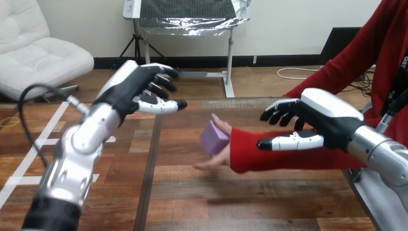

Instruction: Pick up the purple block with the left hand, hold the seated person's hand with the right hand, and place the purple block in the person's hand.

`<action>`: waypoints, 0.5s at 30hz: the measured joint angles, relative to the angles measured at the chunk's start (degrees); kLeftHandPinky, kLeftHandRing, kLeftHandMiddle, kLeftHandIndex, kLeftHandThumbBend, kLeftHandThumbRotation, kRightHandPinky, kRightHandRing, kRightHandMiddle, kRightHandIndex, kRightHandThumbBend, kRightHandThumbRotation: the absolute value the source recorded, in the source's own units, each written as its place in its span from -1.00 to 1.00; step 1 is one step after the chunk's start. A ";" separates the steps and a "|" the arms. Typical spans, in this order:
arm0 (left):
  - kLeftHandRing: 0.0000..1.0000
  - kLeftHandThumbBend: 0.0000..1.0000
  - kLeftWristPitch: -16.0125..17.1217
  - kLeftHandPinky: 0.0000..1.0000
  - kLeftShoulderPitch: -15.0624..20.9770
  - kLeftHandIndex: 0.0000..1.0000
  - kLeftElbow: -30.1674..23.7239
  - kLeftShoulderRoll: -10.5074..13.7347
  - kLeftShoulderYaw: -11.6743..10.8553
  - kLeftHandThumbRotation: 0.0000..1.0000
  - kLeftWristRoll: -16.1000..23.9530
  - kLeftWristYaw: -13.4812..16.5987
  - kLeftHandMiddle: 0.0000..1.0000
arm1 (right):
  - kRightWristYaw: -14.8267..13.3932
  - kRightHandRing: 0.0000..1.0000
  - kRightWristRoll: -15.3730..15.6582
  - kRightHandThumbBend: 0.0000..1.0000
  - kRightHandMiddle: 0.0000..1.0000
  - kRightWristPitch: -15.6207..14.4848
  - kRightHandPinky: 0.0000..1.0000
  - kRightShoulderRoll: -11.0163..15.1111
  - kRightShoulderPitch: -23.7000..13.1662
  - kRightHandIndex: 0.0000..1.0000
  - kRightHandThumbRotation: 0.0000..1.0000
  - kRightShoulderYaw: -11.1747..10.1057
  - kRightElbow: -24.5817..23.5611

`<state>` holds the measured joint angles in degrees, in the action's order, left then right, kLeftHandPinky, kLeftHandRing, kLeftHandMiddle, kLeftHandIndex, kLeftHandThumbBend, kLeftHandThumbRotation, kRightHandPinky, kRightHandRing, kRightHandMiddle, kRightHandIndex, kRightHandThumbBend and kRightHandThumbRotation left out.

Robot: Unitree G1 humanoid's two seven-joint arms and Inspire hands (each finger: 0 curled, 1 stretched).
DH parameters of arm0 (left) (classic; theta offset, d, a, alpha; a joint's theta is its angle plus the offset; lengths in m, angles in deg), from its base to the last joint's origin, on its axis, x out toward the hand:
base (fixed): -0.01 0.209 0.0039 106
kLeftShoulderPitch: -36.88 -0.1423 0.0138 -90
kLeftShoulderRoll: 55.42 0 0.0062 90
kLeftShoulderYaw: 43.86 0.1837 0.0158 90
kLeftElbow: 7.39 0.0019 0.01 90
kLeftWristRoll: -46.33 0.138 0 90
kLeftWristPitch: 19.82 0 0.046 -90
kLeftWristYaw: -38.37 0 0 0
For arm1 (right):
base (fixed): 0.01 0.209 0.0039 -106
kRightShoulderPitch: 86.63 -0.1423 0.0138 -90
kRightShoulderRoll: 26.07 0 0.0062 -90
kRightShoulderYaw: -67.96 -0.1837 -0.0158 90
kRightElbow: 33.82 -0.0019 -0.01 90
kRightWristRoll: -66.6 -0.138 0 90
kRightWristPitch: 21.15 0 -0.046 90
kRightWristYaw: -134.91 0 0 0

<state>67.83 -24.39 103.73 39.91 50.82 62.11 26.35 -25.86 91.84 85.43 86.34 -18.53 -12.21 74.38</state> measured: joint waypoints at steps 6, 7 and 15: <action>0.54 0.64 0.59 0.40 -3.21 0.69 -3.07 -1.05 -1.92 0.88 -1.08 3.53 0.56 | -0.01 0.45 -0.04 1.00 0.53 -0.25 0.16 0.06 0.09 0.59 0.85 -0.94 -1.28; 0.55 0.65 0.80 0.41 -3.76 0.69 -3.55 -1.23 -2.23 0.89 -1.34 4.00 0.57 | -0.01 0.46 -0.04 1.00 0.54 -0.30 0.16 0.08 0.12 0.59 0.87 -1.07 -1.54; 0.61 0.71 1.56 0.46 -7.09 0.71 -7.34 -2.07 -3.53 0.95 -2.49 5.65 0.65 | -0.07 0.48 -0.02 1.00 0.55 -0.32 0.19 0.08 0.14 0.62 0.96 -1.38 -2.98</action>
<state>69.39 -31.48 96.40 37.84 47.28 59.61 32.00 -25.92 91.82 85.11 86.42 -18.39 -13.59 71.39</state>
